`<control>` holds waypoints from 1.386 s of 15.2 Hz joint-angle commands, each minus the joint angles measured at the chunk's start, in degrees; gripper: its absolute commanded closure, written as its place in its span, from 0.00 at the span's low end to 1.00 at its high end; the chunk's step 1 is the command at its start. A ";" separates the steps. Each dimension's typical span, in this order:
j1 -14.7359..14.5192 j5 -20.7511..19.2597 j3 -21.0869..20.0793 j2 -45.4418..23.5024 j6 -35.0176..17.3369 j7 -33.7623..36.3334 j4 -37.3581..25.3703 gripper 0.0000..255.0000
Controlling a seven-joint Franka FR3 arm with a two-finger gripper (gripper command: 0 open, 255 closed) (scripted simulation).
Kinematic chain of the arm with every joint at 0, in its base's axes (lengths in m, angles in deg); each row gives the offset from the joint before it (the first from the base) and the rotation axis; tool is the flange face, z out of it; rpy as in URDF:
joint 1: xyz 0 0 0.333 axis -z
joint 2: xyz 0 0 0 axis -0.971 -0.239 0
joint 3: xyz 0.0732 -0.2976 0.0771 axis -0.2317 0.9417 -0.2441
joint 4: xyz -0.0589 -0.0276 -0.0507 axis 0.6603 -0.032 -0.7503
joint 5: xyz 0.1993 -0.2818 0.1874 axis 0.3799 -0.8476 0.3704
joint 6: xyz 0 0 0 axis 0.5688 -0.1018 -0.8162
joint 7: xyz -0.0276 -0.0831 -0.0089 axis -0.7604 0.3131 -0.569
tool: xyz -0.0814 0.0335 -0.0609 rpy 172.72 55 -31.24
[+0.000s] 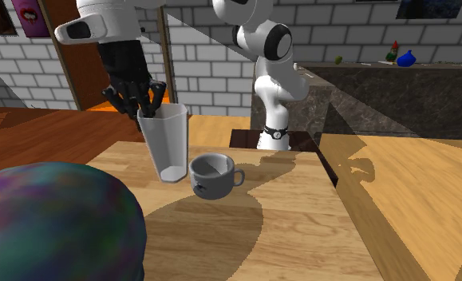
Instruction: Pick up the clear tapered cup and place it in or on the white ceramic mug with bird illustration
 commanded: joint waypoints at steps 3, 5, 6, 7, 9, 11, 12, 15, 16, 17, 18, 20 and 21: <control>2.07 0.84 -0.47 -2.67 5.00 0.75 -7.91 1.00; 0.03 -0.34 0.27 1.69 3.04 0.30 -1.44 1.00; -1.83 -1.47 0.96 5.54 1.28 0.06 4.23 1.00; -3.41 -2.60 1.46 8.98 -0.09 0.03 8.98 1.00; -6.03 -4.87 2.13 15.19 -2.09 0.40 16.86 1.00; -8.15 -7.16 2.45 20.88 -3.39 1.21 23.33 1.00; -9.05 -8.31 2.48 23.60 -3.85 1.74 26.20 1.00; -11.20 -11.68 2.19 31.43 -4.53 3.70 33.72 1.00; -11.71 -12.75 1.93 33.94 -4.54 4.44 35.92 1.00; -12.03 -13.55 1.67 35.83 -4.49 5.02 37.51 1.00; -12.03 -13.64 1.60 36.04 -5.32 5.02 38.52 1.00; -12.08 -13.79 1.52 36.40 -6.96 5.01 40.48 1.00; -12.11 -13.85 1.49 36.55 -7.76 5.00 41.42 1.00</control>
